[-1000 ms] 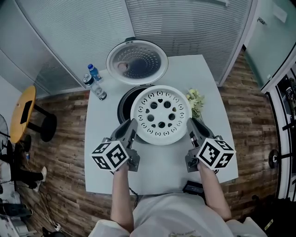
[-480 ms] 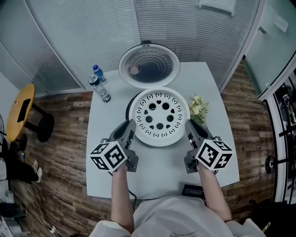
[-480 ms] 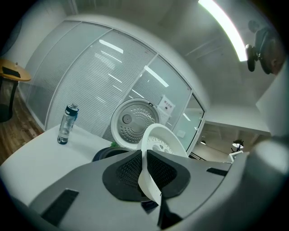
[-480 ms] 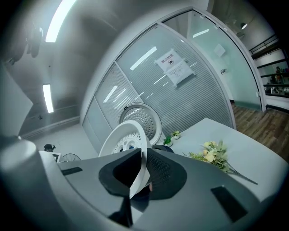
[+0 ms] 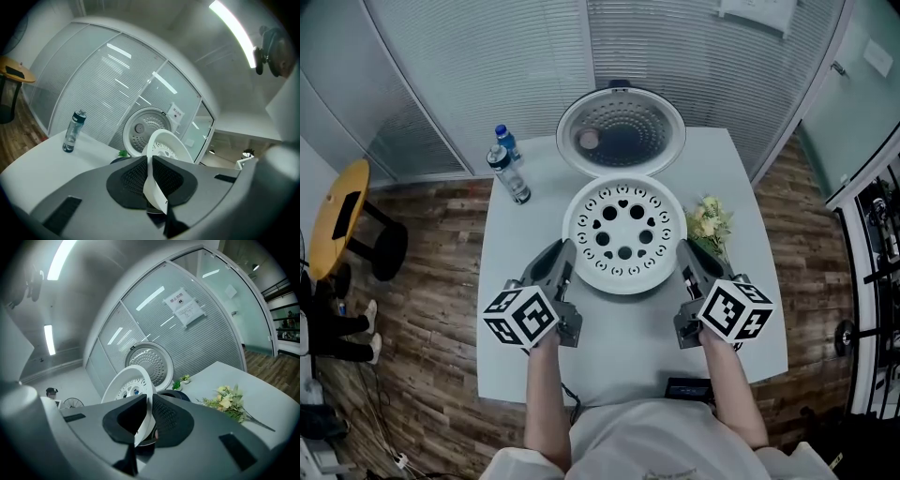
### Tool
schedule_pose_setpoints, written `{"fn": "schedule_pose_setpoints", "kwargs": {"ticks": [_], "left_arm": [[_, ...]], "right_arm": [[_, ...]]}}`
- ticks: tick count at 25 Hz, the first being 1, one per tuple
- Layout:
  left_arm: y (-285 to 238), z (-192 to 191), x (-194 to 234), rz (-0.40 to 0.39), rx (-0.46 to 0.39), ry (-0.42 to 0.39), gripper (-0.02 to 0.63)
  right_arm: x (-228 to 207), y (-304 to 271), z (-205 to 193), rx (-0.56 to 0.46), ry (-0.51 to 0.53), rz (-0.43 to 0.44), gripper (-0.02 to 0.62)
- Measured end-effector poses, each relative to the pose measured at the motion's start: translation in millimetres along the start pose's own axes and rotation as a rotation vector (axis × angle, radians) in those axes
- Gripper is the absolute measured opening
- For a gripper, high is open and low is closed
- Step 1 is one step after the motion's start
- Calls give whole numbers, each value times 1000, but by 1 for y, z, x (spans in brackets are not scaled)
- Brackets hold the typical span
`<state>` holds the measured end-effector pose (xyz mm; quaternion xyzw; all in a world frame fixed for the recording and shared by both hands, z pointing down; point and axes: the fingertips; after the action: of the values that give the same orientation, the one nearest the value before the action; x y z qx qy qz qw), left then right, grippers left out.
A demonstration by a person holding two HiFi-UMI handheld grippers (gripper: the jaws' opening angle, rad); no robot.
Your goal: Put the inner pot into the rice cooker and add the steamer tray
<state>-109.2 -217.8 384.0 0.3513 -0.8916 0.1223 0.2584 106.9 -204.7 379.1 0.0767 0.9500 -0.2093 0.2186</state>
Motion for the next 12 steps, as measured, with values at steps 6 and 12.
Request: {"fn": "schedule_pose_setpoints", "kwargs": {"ticks": [6, 12], "left_arm": [[5, 2, 11, 1, -4, 0, 37], [-4, 4, 18, -19, 7, -3, 37]], "right_arm": [[10, -4, -3, 5, 12, 2, 48], [8, -9, -3, -4, 26, -18, 49]]}}
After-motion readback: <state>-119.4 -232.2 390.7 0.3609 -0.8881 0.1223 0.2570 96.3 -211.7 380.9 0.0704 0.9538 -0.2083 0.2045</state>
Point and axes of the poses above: the fingertips, and each gripper's own axes: y backward along the fingers, x to its left, z out of its top, and after that the axes turned 14 degrees about -z, right-handed
